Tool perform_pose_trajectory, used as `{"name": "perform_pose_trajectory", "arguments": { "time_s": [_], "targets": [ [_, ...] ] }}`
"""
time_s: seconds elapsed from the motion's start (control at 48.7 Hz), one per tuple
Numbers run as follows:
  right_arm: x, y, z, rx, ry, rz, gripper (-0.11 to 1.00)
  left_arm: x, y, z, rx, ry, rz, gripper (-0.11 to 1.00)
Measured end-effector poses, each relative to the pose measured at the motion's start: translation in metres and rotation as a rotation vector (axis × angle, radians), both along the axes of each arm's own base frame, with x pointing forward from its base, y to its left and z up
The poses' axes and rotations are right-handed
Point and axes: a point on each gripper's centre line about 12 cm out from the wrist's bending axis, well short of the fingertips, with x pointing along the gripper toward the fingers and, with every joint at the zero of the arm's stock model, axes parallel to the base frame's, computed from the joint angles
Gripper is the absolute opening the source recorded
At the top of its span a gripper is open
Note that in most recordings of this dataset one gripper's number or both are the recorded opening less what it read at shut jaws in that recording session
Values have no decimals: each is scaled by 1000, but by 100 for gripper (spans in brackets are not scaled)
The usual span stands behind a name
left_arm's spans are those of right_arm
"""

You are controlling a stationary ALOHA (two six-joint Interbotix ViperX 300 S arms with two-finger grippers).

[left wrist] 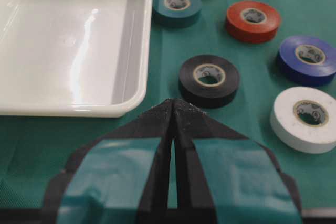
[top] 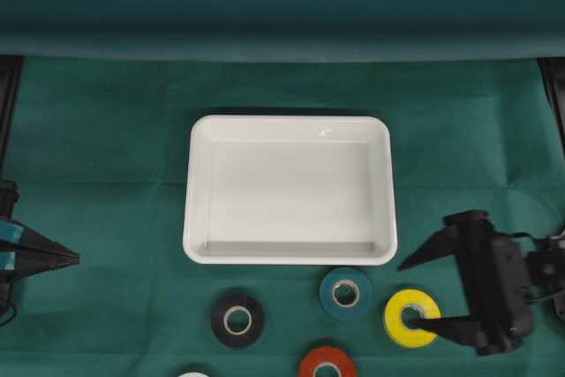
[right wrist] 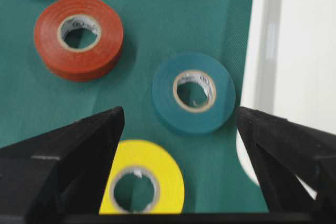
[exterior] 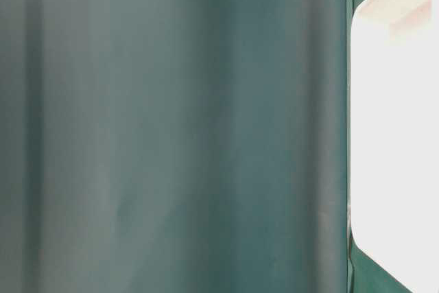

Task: Put the tape into the white case with the right arm.
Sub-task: 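Move the right gripper over the teal tape roll and grasp it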

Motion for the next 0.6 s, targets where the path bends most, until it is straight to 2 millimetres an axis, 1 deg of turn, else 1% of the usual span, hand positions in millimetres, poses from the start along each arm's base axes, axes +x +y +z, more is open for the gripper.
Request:
{"name": "perform_pose_trajectory", "arguments": {
  "time_s": [0.287, 0.39, 0.595],
  "targets": [
    [36, 4, -11, -6, 60, 0, 81, 0, 0, 0, 0, -2, 2, 0],
    [42, 4, -14, -8, 76, 0, 81, 0, 0, 0, 0, -2, 0, 0],
    [43, 4, -18, -12, 102, -2, 81, 0, 0, 0, 0, 0, 2, 0]
  ]
}}
